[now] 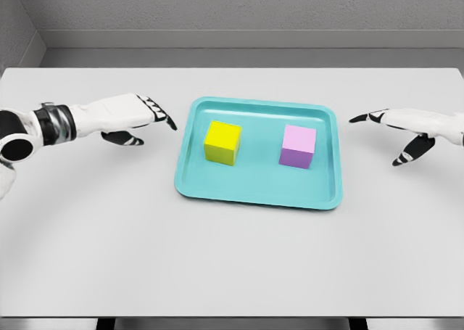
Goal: Push two cubes
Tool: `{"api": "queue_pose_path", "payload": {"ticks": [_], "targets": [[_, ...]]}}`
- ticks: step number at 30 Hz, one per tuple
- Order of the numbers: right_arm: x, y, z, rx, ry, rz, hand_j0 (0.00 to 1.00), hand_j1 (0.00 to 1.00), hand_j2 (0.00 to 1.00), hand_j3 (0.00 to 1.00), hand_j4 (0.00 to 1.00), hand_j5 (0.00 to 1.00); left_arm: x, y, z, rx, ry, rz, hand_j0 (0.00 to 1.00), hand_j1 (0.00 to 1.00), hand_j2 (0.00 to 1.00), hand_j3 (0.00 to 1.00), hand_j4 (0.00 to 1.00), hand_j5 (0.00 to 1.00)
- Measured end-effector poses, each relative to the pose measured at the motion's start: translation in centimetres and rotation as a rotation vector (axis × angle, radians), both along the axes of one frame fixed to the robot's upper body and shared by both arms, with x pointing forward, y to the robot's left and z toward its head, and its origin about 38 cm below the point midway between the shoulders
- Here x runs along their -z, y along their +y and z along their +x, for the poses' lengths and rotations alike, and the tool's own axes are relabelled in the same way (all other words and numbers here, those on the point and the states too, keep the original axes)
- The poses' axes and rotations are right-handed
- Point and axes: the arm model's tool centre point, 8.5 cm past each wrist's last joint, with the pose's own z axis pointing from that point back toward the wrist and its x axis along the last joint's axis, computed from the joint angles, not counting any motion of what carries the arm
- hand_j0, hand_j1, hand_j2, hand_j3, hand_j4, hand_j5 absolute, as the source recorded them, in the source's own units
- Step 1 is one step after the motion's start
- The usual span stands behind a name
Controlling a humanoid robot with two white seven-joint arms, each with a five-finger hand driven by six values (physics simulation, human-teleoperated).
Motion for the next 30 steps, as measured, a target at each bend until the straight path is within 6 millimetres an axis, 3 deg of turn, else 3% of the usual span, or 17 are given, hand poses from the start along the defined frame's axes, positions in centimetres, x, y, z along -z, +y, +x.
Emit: {"api": "queue_pose_path", "payload": {"ticks": [5, 11, 13, 15, 17, 25, 30], "targets": [[0.0, -0.1, 0.0, -0.002, 0.000, -0.002, 1.00, 1.00, 1.00, 1.00, 1.00, 1.00, -1.2, -1.4, 0.0, 0.030, -0.027, -0.025, 0.66, 0.66, 0.66, 0.66, 0.66, 0.66], [-0.4, 0.0, 0.0, -0.025, -0.012, -0.006, 1.00, 1.00, 1.00, 1.00, 1.00, 1.00, 0.3, -1.9, 1.1, 0.001, 0.019, -0.052, 0.66, 0.66, 0.66, 0.66, 0.66, 0.66], [-0.3, 0.1, 0.0, -0.032, -0.013, -0.011, 0.74, 0.74, 0.74, 0.74, 0.74, 0.74, 1.0, -2.0, 1.4, -0.010, 0.041, -0.060, 0.66, 0.66, 0.66, 0.66, 0.66, 0.66], [-0.4, 0.4, 0.0, -0.045, -0.015, -0.022, 0.36, 0.36, 0.36, 0.36, 0.36, 0.36, 1.6, -2.1, 1.5, -0.015, 0.058, -0.064, 0.66, 0.66, 0.66, 0.66, 0.66, 0.66], [-0.3, 0.9, -0.2, -0.066, -0.015, -0.030, 0.16, 0.16, 0.16, 0.16, 0.16, 0.16, 1.8, -2.3, 1.5, -0.016, 0.064, -0.069, 0.66, 0.66, 0.66, 0.66, 0.66, 0.66], [-2.5, 3.4, 0.1, -0.180, -0.077, -0.050, 0.10, 0.10, 0.10, 0.10, 0.10, 0.10, 1.8, -2.5, 1.7, -0.016, 0.066, -0.075, 0.65, 0.65, 0.65, 0.65, 0.65, 0.65], [-1.7, 5.0, 0.2, -0.240, -0.063, -0.110, 0.10, 0.10, 0.10, 0.10, 0.10, 0.10, 1.7, -2.8, 1.9, -0.015, 0.066, -0.082, 0.65, 0.65, 0.65, 0.65, 0.65, 0.65]]}}
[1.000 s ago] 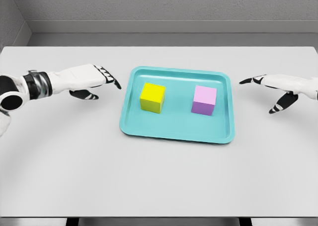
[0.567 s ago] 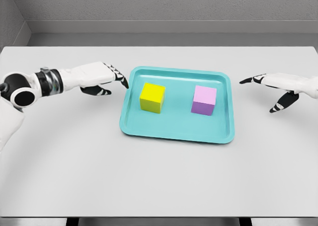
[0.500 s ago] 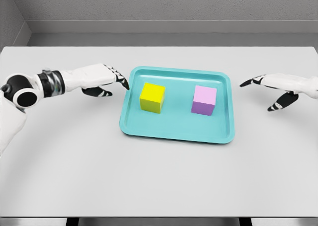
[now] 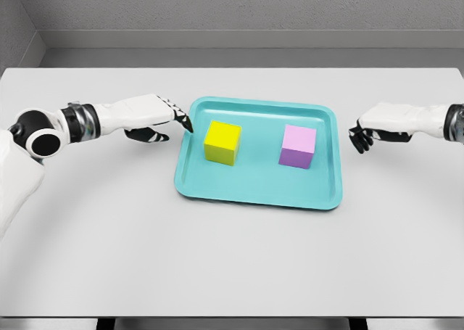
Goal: Push two cubes
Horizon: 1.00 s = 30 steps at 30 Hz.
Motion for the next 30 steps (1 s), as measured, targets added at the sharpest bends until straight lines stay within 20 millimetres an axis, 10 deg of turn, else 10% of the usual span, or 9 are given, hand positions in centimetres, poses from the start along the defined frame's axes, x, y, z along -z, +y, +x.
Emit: {"api": "queue_pose_path", "payload": {"ticks": [30], "targets": [[1.9, 4.9, 2.6, -0.091, 0.024, -0.135, 0.10, 0.10, 0.10, 0.10, 0.10, 0.10, 1.0, -2.0, 0.4, 0.016, 0.032, -0.024, 0.64, 0.64, 0.64, 0.64, 0.64, 0.64]]}}
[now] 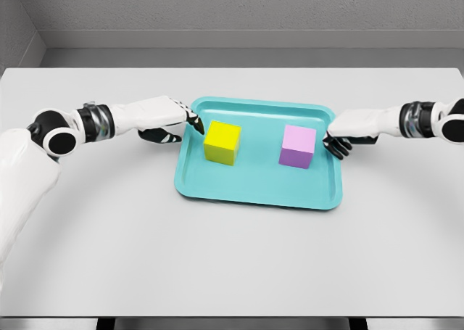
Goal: Push two cubes
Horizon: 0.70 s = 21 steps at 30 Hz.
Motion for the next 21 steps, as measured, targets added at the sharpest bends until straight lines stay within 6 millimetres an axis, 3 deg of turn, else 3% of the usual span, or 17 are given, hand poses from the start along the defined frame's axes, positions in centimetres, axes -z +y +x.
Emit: {"api": "queue_pose_path", "payload": {"ticks": [21], "targets": [[0.2, 2.4, 0.4, -0.039, 0.001, -0.012, 0.10, 0.10, 0.10, 0.10, 0.10, 0.10, 0.1, -1.4, -0.1, 0.019, 0.005, -0.022, 0.64, 0.64, 0.64, 0.64, 0.64, 0.64]]}}
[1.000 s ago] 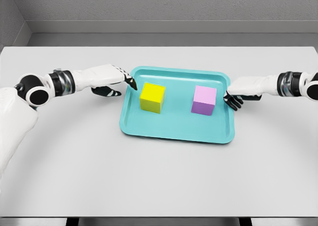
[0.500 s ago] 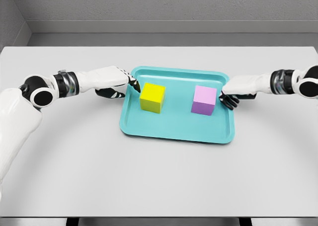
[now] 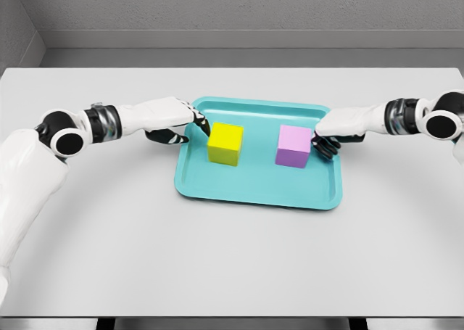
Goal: Push two cubes
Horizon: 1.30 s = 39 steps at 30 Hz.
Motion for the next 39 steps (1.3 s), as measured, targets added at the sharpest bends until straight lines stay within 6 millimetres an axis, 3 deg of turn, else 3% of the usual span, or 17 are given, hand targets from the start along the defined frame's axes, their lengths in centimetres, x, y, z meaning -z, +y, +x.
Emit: {"api": "queue_pose_path", "payload": {"ticks": [24, 39], "targets": [[0.0, 2.8, 0.3, -0.039, 0.001, 0.005, 0.10, 0.10, 0.10, 0.10, 0.10, 0.10, 0.2, -1.9, -0.2, 0.026, 0.009, -0.028, 0.63, 0.63, 0.63, 0.63, 0.63, 0.63], [0.0, 3.3, 0.4, -0.045, 0.000, 0.003, 0.10, 0.10, 0.10, 0.10, 0.10, 0.10, 0.3, -2.3, -0.1, 0.022, 0.018, -0.047, 0.63, 0.63, 0.63, 0.63, 0.63, 0.63]]}}
